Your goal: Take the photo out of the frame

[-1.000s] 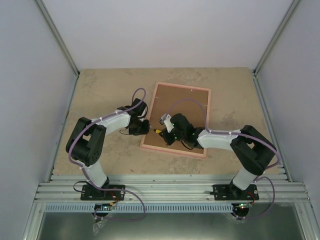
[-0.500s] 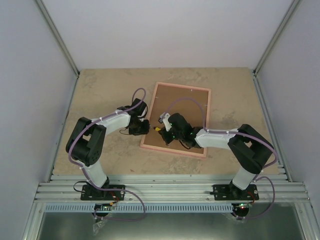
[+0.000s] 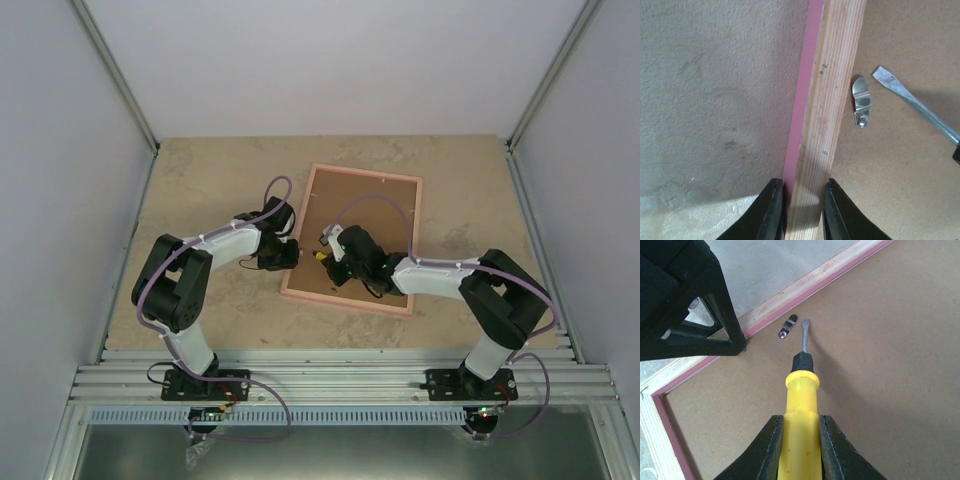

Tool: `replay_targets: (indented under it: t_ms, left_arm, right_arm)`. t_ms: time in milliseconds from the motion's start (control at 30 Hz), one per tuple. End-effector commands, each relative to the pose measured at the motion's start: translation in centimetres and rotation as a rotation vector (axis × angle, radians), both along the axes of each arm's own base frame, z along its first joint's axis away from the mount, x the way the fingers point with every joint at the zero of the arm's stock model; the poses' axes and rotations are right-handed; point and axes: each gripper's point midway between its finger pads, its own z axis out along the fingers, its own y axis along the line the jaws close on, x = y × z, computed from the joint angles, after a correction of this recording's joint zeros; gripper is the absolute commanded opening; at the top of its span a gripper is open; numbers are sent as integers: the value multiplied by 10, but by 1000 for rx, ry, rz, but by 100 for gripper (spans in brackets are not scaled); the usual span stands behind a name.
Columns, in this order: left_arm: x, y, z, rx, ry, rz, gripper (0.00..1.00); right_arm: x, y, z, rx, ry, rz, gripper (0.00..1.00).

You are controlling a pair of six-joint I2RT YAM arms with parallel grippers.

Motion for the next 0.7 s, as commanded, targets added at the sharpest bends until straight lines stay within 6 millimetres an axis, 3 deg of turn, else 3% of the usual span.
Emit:
replay_targets:
  t_ms: [0, 233, 400, 667]
  left_arm:
    - [-20, 16, -13, 55, 88, 67, 9]
    - [-21, 17, -13, 53, 89, 69, 9]
    - [-20, 17, -12, 56, 88, 72, 9]
    - [-19, 17, -12, 54, 87, 79, 9]
  right_arm:
    - [-8, -8, 0, -43, 25, 22, 0]
    - [-9, 13, 34, 40, 7, 53, 0]
    - [-9, 23, 34, -17, 17, 68, 1]
    - [-8, 19, 22, -95, 38, 46, 0]
